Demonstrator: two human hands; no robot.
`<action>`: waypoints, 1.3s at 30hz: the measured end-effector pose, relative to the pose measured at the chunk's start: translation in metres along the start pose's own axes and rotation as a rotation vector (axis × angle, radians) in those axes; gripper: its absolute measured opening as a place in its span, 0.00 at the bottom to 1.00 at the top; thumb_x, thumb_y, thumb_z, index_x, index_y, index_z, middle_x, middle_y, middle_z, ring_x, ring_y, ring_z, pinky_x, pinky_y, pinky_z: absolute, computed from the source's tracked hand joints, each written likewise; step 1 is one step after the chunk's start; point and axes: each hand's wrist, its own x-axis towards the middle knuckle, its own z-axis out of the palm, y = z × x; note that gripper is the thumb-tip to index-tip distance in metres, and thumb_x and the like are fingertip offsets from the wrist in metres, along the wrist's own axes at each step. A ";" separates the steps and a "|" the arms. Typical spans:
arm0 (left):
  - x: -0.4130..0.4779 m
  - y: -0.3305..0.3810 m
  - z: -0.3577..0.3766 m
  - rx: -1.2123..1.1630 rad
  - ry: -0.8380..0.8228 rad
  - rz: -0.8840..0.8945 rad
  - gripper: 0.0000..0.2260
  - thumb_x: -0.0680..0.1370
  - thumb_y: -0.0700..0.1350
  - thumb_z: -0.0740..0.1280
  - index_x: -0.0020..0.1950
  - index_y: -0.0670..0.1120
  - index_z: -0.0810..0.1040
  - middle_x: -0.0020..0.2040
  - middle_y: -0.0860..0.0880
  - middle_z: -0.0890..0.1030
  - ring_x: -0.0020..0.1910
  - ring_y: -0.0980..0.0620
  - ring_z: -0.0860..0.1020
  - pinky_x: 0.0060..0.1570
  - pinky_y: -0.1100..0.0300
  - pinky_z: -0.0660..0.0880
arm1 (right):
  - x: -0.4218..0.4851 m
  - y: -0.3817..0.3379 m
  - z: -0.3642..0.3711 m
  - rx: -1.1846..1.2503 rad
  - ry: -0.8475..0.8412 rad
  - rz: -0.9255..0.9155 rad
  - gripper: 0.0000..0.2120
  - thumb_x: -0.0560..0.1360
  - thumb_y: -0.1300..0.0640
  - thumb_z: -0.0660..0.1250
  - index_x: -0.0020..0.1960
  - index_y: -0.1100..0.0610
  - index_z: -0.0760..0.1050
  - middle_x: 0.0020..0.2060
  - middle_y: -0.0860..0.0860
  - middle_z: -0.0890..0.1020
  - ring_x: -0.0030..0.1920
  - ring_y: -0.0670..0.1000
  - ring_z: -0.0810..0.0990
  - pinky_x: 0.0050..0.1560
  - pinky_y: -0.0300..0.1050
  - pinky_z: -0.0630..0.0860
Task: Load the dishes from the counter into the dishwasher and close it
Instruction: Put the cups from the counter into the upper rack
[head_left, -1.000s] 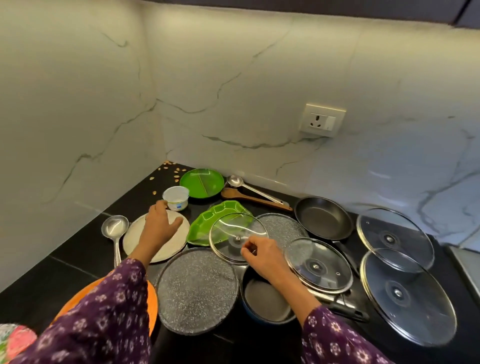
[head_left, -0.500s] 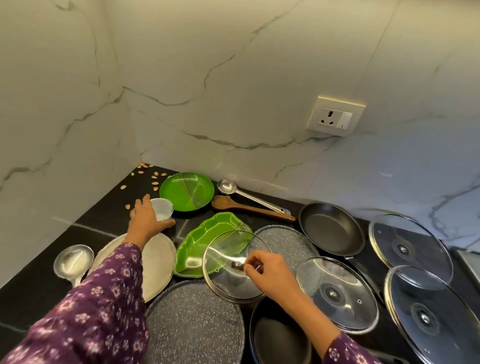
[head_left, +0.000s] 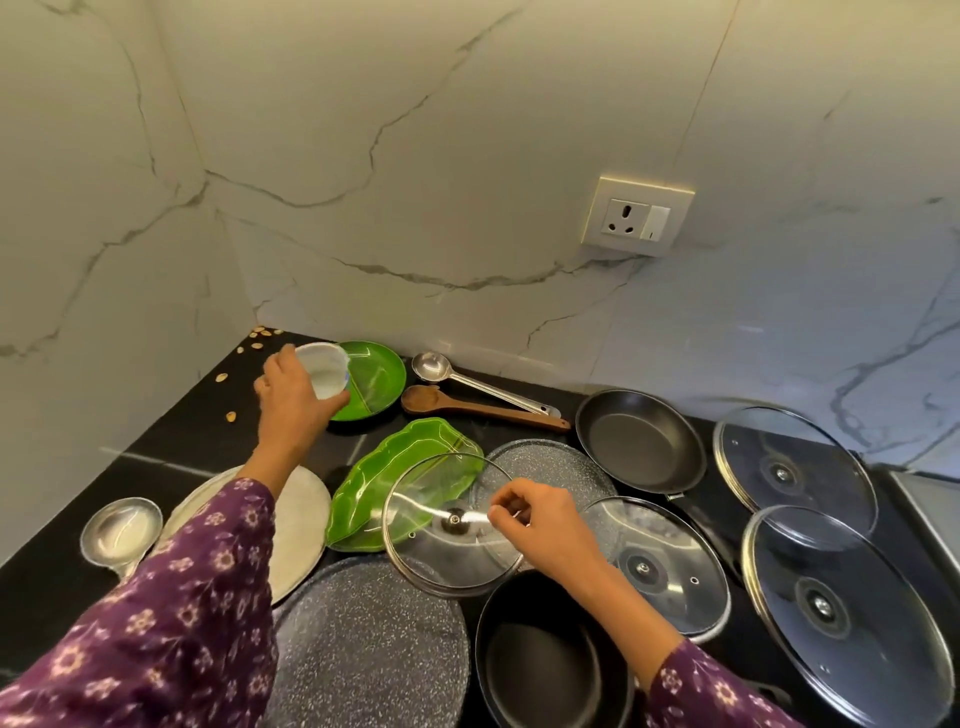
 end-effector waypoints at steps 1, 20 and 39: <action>-0.005 0.015 -0.004 -0.022 -0.004 0.059 0.39 0.69 0.50 0.76 0.70 0.35 0.61 0.65 0.35 0.67 0.63 0.35 0.65 0.63 0.43 0.62 | -0.003 -0.001 -0.006 0.019 0.020 0.003 0.04 0.73 0.52 0.68 0.45 0.51 0.79 0.35 0.44 0.80 0.34 0.41 0.77 0.37 0.34 0.75; -0.278 0.337 0.038 -0.543 -0.581 0.659 0.38 0.66 0.58 0.76 0.69 0.45 0.65 0.60 0.55 0.69 0.58 0.58 0.69 0.56 0.65 0.65 | -0.183 0.105 -0.189 0.907 0.450 0.497 0.29 0.78 0.38 0.49 0.57 0.61 0.73 0.48 0.59 0.81 0.43 0.56 0.82 0.46 0.49 0.80; -0.592 0.539 0.128 -0.602 -1.191 0.986 0.47 0.62 0.70 0.69 0.73 0.51 0.57 0.67 0.54 0.67 0.65 0.55 0.69 0.63 0.57 0.70 | -0.482 0.304 -0.309 1.232 0.880 0.675 0.33 0.77 0.34 0.46 0.60 0.56 0.78 0.50 0.56 0.84 0.50 0.53 0.83 0.50 0.47 0.78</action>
